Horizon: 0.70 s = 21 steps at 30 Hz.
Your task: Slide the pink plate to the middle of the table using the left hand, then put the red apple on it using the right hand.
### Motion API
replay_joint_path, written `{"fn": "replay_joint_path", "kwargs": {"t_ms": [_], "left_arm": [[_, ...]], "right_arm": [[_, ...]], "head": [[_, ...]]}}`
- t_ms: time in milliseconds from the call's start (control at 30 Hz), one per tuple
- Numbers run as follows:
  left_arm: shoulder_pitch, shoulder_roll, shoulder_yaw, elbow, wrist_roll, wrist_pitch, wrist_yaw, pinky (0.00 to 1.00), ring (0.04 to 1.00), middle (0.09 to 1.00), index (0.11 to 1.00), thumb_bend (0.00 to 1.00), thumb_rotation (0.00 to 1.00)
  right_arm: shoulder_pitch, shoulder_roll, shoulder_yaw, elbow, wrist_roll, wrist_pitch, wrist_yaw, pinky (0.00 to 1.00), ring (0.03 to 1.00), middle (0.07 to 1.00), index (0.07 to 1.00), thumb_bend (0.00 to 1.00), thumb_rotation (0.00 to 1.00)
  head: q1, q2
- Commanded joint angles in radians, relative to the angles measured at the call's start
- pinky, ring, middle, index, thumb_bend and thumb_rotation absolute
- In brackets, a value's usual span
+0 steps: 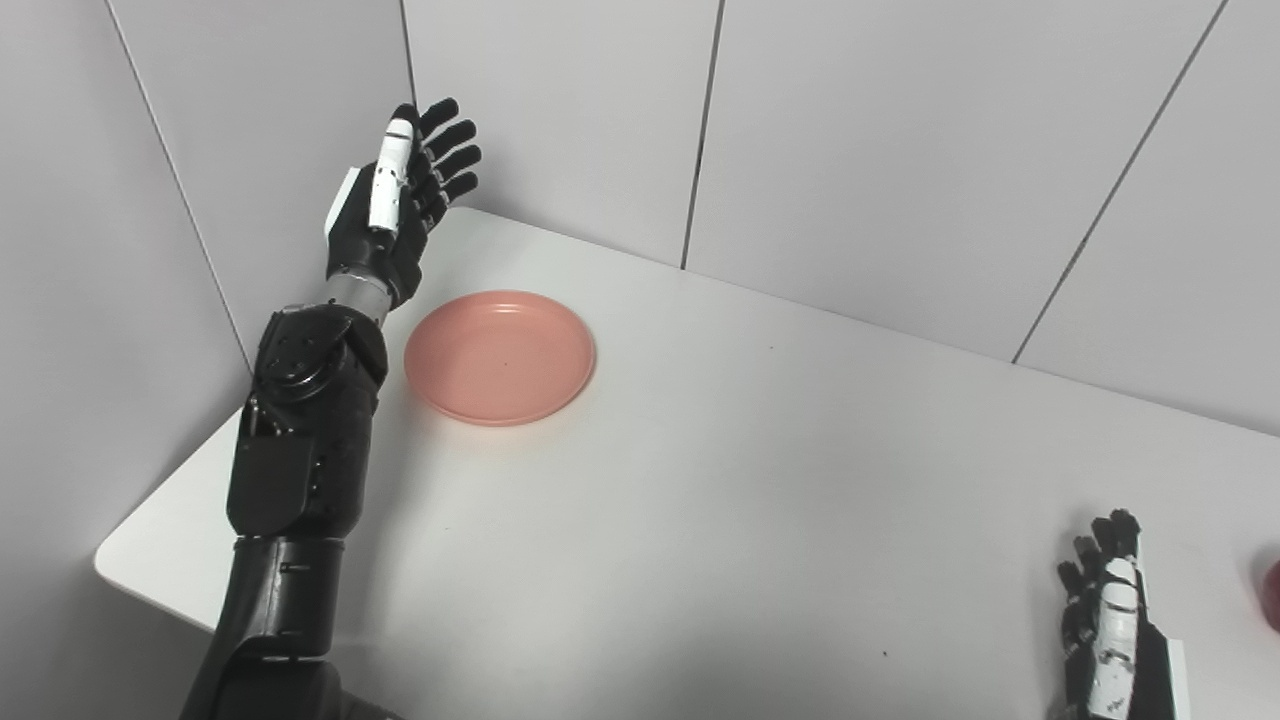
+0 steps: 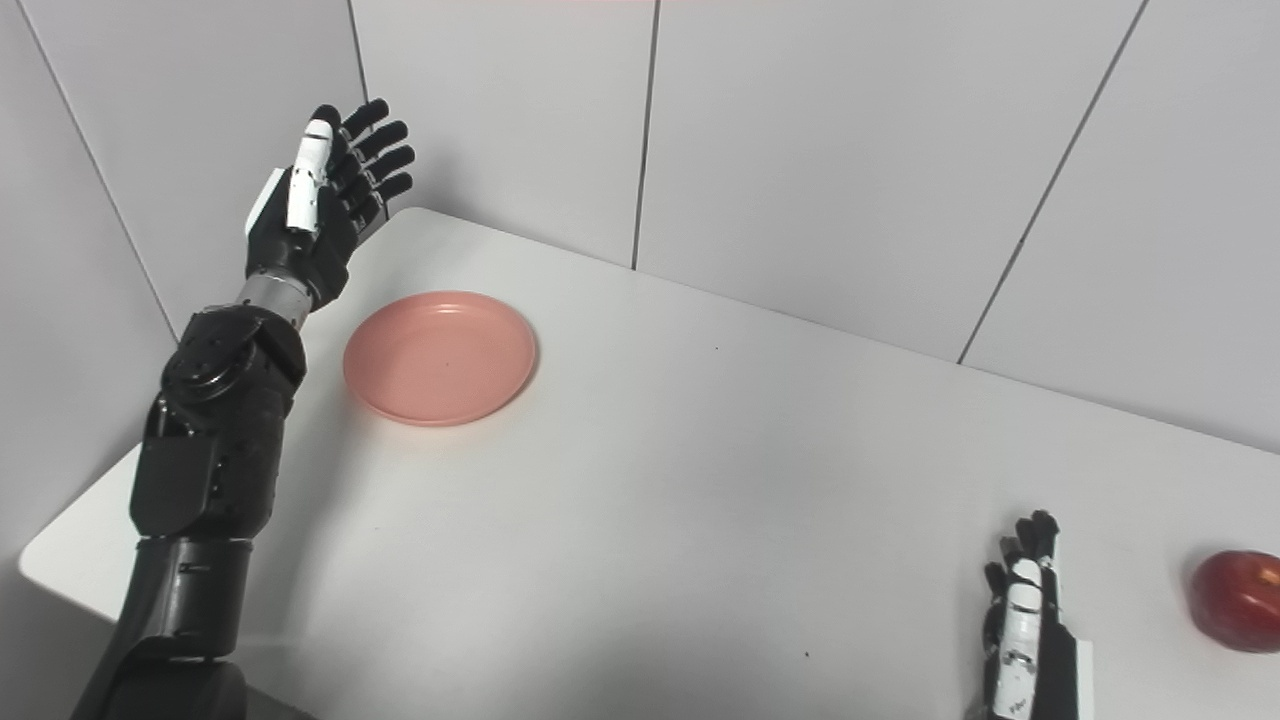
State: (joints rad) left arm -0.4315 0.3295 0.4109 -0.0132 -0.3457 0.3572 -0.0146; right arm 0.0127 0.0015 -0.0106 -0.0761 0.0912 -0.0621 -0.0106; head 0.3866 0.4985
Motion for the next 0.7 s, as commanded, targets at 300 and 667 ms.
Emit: {"fn": "replay_joint_path", "kwargs": {"t_ms": [300,667], "left_arm": [[-0.07,0.079,0.044,0.104,-0.027,-0.048,-0.005,0.85,0.845,0.846,0.83,0.39,1.0],[-0.064,0.108,0.063,0.232,-0.026,-0.097,-0.016,0.85,0.839,0.835,0.818,0.37,1.0]], "right_arm": [[0.015,-0.013,-0.001,0.007,-0.002,-0.012,0.014,1.0,1.0,1.0,1.0,0.17,1.0],[0.017,-0.011,0.003,-0.003,-0.006,-0.006,0.009,1.0,0.999,1.0,1.0,0.15,1.0]], "head": [[0.006,0.003],[0.007,0.003]]}}
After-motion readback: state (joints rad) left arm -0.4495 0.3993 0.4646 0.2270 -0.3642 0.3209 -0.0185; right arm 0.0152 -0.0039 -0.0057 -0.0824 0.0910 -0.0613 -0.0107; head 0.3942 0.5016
